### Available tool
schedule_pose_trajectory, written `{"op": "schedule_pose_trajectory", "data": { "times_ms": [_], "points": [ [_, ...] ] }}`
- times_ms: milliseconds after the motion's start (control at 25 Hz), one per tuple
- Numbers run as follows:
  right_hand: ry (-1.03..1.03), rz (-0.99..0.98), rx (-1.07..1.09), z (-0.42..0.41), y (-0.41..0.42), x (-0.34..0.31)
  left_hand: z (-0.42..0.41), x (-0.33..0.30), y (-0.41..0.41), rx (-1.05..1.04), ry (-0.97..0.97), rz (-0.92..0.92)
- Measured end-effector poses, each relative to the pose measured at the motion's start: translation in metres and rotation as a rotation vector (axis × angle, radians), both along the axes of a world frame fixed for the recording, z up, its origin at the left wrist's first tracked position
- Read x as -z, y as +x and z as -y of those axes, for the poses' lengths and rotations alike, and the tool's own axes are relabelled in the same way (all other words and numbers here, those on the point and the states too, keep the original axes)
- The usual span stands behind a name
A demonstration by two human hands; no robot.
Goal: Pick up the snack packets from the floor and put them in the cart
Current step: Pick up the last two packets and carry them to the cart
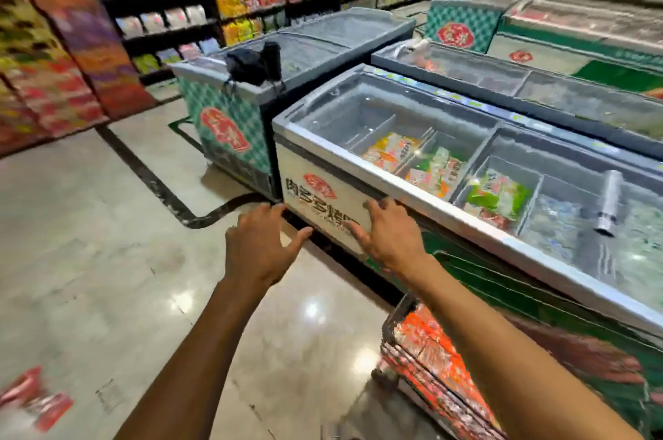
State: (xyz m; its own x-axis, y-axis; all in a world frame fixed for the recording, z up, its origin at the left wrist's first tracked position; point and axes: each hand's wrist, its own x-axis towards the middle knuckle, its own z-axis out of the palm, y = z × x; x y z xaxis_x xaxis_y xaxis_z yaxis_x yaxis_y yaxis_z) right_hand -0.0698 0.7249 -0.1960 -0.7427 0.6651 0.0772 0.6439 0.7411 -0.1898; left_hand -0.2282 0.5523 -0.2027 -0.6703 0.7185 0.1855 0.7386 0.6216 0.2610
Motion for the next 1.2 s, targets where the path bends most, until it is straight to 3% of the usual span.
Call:
{"op": "schedule_pose_trajectory", "data": {
  "times_ms": [400, 760, 1200],
  "points": [
    [-0.074, -0.031, -0.502, 0.131, -0.304, 0.012, 0.211, 0.022, -0.178, -0.575, -0.058, 0.107],
    [-0.199, 0.08, -0.9, 0.333, -0.511, 0.054, 0.413, 0.048, -0.276, -1.063, 0.03, 0.237],
    [-0.182, 0.227, -1.09, 0.528, -0.7, 0.111, 0.602, 0.111, -0.427, -1.248, 0.054, 0.408]
  ]
}}
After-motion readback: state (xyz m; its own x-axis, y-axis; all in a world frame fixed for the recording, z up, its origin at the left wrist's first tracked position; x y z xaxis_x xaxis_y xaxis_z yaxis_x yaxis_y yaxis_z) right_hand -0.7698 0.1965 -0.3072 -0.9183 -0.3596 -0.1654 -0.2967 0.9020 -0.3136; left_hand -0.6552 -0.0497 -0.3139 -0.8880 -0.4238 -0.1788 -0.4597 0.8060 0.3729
